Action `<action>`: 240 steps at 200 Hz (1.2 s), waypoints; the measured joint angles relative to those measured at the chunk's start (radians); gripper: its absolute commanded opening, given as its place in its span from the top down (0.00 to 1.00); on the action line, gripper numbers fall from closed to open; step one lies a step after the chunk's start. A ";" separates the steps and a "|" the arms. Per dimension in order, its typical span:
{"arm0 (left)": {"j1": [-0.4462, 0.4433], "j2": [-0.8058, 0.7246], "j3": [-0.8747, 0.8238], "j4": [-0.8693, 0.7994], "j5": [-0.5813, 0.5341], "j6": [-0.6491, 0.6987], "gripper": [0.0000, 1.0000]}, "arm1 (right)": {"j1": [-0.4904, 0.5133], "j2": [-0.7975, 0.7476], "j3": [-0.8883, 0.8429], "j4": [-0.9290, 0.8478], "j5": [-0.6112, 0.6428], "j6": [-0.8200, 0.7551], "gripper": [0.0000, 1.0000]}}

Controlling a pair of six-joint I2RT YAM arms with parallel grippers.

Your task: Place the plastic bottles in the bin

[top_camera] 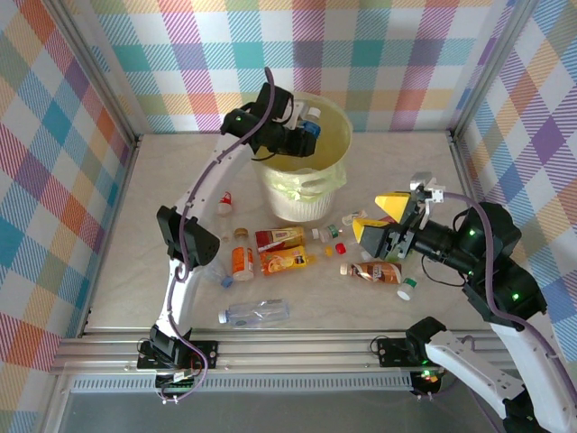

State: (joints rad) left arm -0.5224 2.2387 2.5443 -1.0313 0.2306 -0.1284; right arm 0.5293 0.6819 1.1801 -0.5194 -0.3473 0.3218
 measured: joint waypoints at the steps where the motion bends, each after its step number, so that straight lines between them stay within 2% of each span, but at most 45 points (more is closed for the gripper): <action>1: 0.000 0.001 0.000 -0.001 0.000 0.001 0.49 | 0.000 0.000 0.000 0.000 0.000 0.000 0.00; 57: 0.000 0.011 0.000 -0.015 0.005 0.012 0.43 | 0.000 0.014 0.003 -0.039 0.027 0.001 0.00; 145: 0.001 0.010 0.005 -0.013 0.015 0.013 0.23 | 0.000 0.024 0.006 -0.091 0.060 0.000 0.00; 188: 0.001 -0.004 0.006 -0.010 0.016 0.014 0.07 | 0.000 0.023 0.006 -0.130 0.088 0.003 0.00; 222: 0.001 -0.043 0.006 -0.010 0.016 0.019 0.00 | 0.000 0.021 0.006 -0.162 0.122 0.012 0.00; 240: 0.001 -0.071 0.005 -0.010 0.025 0.025 0.00 | 0.000 0.012 0.003 -0.172 0.153 0.023 0.00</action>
State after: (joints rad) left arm -0.5217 2.1681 2.5496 -1.0409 0.2554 -0.1036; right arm 0.5293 0.6941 1.1835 -0.6910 -0.1944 0.3450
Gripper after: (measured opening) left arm 0.997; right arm 0.996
